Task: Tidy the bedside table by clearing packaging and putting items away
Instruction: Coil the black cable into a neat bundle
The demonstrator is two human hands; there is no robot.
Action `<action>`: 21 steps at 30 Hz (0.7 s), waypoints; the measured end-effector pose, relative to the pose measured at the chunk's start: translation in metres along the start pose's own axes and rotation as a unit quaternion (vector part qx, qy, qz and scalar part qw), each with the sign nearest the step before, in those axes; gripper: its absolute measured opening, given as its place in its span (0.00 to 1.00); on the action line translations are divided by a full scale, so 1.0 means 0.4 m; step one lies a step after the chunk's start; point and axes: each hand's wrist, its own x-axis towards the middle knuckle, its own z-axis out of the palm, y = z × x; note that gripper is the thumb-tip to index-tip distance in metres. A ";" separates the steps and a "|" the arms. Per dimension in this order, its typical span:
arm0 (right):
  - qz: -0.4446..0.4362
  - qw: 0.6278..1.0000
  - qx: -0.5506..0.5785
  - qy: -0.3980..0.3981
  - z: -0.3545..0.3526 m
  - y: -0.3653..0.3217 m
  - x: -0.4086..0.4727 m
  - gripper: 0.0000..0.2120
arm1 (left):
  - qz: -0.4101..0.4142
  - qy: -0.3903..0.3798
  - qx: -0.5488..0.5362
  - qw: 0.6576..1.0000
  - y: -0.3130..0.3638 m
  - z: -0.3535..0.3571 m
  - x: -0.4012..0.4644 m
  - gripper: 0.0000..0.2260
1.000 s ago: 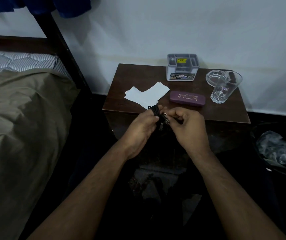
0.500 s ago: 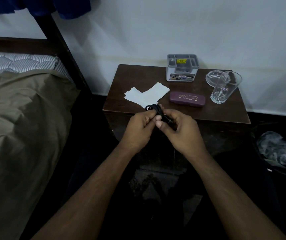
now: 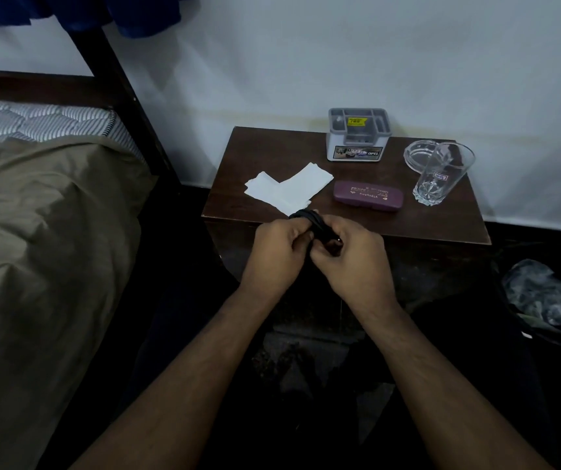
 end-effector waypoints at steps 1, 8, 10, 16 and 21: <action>0.001 1.000 -0.002 0.005 0.003 -0.001 0.000 0.19 | 0.008 0.006 0.019 1.000 0.005 0.001 0.001 0.08; 0.036 0.998 0.049 0.028 0.017 0.002 0.007 0.20 | 0.050 0.001 0.078 0.996 0.033 -0.002 -0.005 0.09; 0.034 0.997 0.055 0.037 0.023 -0.003 0.006 0.19 | 0.035 0.025 0.077 0.996 0.028 -0.005 0.001 0.09; 0.002 0.998 0.028 0.054 0.027 -0.016 0.009 0.16 | -0.073 0.051 -0.144 0.986 0.010 -0.019 0.013 0.09; 0.020 0.998 0.043 0.049 0.029 -0.012 0.017 0.16 | -0.111 0.039 -0.241 0.963 -0.013 -0.018 0.014 0.10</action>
